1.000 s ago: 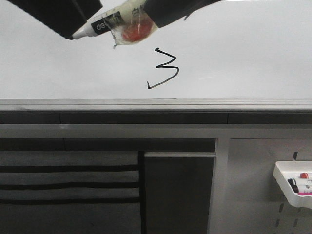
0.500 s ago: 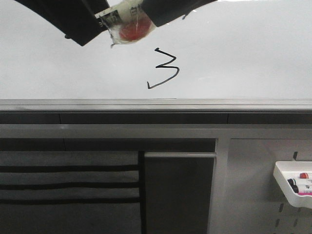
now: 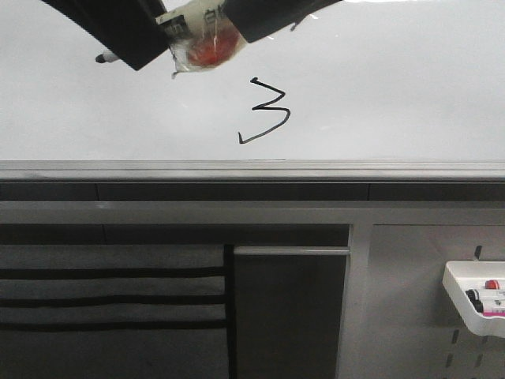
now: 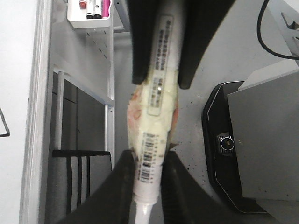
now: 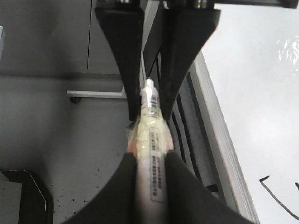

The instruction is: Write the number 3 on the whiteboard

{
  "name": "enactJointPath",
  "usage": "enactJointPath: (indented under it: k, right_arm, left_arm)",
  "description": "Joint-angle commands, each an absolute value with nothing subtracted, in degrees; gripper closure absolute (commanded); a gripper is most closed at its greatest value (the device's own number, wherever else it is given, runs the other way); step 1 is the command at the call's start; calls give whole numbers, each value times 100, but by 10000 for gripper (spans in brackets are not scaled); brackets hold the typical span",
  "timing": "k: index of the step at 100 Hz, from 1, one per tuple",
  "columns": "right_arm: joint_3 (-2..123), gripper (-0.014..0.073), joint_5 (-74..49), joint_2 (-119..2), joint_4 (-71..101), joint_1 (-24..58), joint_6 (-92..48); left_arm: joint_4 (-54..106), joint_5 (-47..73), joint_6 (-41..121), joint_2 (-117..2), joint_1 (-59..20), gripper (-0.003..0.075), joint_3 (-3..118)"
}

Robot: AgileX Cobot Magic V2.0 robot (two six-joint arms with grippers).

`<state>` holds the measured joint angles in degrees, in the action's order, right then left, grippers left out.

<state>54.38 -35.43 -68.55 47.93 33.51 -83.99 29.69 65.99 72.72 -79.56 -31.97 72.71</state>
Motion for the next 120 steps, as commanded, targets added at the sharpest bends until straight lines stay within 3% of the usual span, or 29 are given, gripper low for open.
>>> enactJointPath:
  k: [1,27,48,60,78,95,107,120]
  right_arm:
    - [5594,610,-3358,-6751,5089,3368,-8435]
    - [5594,586,-3360,-6764,5089,3368,-8435]
    - [5594,286,-3243,-6752,5089,3319,-8435]
    - [5594,185,-3018,-6486,5089,3094,-8214]
    - [5594,182,-2992,-5777,5089,2359,-7733]
    - [5582,182,-3151,-5481,5089,1807,-7463]
    - [5582,182,-3232,-5481,5089,1734,-7428]
    - [5571,182,-3232,-5481,5089,1734,-7428]
  left_arm:
    - [3236,6451,7179,-7798,-3235,739,7454]
    - [3236,6451,7179,-7798,-3235,739,7454]
    - [3236,6372,7088,-7798,-3208,739,7454]
    - [3236,6199,6672,-7798,-2915,739,7442]
    - [3258,5345,5697,-7801,-1868,739,7214]
    - [4118,3370,4825,-7801,-898,739,6475]
    - [5028,1863,4825,-7801,-739,739,5915]
    - [5393,1078,4825,-7822,-776,739,5558]
